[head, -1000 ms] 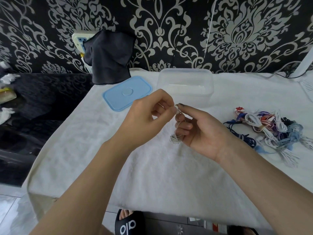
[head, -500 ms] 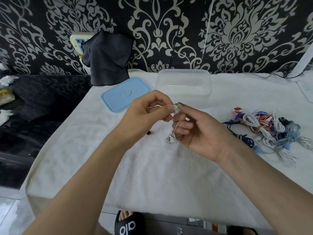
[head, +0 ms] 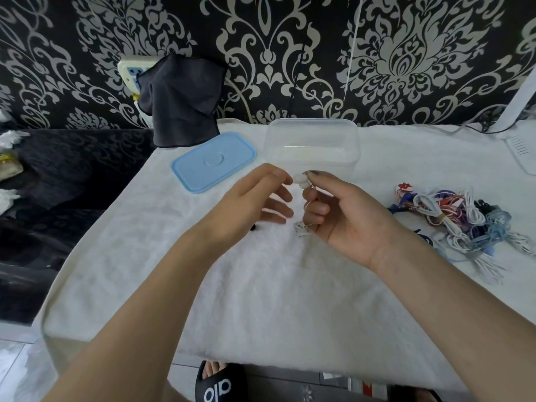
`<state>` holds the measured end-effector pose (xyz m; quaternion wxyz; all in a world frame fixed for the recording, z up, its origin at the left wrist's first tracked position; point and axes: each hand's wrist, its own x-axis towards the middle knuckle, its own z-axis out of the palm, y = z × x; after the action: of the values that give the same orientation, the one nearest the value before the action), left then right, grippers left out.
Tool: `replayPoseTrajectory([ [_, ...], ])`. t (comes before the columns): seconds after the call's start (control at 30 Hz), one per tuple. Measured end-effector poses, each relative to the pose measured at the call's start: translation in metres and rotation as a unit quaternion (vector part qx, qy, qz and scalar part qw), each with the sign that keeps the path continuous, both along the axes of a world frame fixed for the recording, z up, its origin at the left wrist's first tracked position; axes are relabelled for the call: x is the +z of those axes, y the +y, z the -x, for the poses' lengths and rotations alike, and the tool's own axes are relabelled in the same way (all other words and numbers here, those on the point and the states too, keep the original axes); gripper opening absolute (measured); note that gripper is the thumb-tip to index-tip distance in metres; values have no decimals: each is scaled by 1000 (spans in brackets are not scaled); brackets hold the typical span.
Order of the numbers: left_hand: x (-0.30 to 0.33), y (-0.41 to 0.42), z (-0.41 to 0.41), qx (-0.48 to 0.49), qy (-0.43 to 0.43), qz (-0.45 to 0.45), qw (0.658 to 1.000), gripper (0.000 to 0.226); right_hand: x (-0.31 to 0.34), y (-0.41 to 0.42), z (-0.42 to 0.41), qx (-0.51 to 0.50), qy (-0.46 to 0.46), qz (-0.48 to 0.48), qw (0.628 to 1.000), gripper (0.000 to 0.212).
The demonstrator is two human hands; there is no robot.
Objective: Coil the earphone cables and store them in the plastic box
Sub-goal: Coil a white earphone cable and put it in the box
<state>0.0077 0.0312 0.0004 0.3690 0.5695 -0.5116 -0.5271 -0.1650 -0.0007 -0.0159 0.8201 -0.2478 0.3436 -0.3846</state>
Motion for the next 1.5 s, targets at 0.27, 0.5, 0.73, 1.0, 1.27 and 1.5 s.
replayPoseTrajectory([
  [0.27, -13, 3, 18, -76, -62, -63, 993, 36, -9, 1, 5, -33, 237, 174, 955, 5],
  [0.5, -24, -9, 14, -37, -159, -33, 986, 10, -24, 0, 10, 10, 481, 347, 805, 10],
  [0.73, -28, -12, 13, -17, -213, 8, 977, 18, -23, -1, 20, 159, 498, 409, 748, 50],
  [1.0, -19, -17, 16, 55, -154, 53, 985, 14, -31, -3, 12, 49, 528, 447, 720, 21],
  [1.27, -8, -56, -3, 141, -191, 147, 960, 32, 38, -56, -2, 39, 536, 392, 746, 18],
  [1.5, -17, -77, -10, 74, -306, 108, 943, 50, 73, -132, -41, 6, 491, 229, 841, 6],
])
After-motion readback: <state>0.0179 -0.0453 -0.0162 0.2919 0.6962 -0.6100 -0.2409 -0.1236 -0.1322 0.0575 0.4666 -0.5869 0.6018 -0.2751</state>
